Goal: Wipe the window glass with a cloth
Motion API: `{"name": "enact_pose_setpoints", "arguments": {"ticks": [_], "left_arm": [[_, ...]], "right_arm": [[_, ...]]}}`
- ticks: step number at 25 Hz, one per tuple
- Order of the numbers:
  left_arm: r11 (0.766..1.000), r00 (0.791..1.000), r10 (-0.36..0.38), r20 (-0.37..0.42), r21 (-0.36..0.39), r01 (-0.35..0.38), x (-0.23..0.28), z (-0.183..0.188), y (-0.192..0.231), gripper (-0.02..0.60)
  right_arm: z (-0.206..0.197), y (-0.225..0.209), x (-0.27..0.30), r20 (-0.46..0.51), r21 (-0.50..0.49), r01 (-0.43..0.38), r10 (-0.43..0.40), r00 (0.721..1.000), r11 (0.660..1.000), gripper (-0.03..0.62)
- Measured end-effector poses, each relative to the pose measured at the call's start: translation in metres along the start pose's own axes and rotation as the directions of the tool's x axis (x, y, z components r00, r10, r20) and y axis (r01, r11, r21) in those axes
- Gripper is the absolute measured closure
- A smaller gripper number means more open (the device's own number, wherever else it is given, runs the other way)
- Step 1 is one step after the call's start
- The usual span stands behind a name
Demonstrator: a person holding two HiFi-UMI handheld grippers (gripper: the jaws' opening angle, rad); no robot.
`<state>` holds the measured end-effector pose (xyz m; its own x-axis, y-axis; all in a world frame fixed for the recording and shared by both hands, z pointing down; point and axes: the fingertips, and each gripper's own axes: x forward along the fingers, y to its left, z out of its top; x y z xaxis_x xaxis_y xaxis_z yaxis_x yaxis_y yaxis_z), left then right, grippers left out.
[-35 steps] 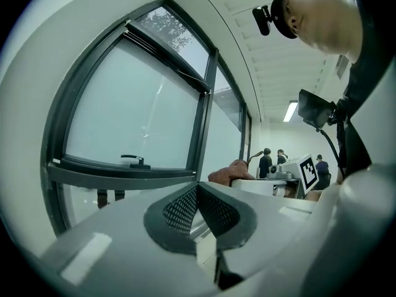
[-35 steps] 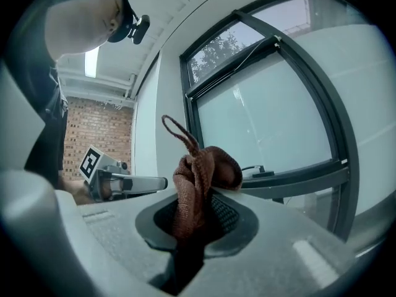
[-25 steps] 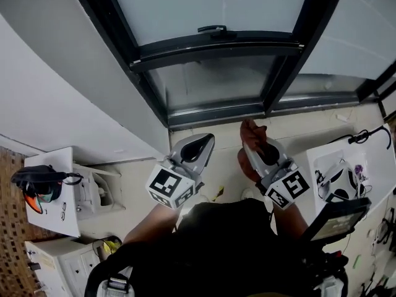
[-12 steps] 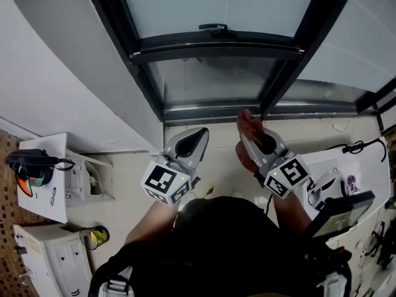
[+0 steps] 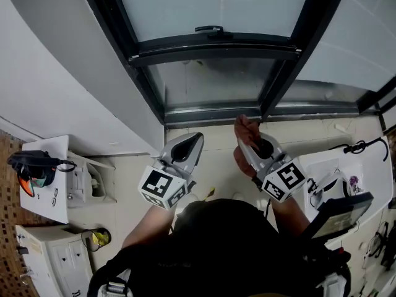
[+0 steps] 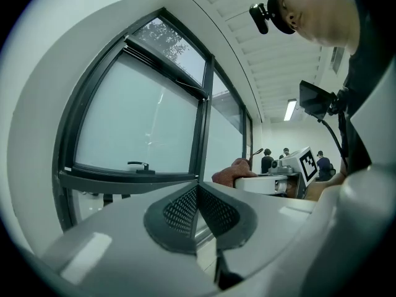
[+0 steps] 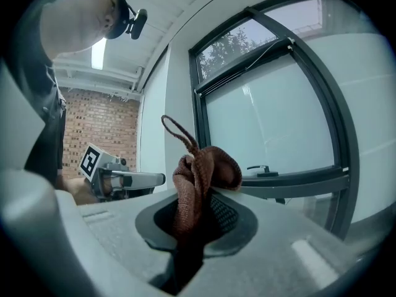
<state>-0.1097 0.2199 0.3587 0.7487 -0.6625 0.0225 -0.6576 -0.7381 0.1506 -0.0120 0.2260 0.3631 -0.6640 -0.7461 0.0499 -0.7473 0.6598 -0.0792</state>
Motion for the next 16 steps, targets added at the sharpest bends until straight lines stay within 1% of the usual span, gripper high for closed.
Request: {"name": "enact_pose_setpoints", "arguments": {"ticks": [8, 16], "left_arm": [[0.999, 1.000, -0.030, -0.002, 0.012, 0.031, -0.0007, 0.0019, -0.0066, 0.565], [0.999, 0.999, -0.032, 0.004, 0.017, 0.032, -0.0005, 0.0041, -0.0034, 0.565]], "right_arm": [[0.0013, 0.0037, -0.0014, 0.004, -0.001, 0.005, -0.005, 1.000, 1.000, 0.560], [0.0004, 0.0072, -0.0004, 0.007, -0.001, 0.007, -0.007, 1.000, 1.000, 0.560]]}}
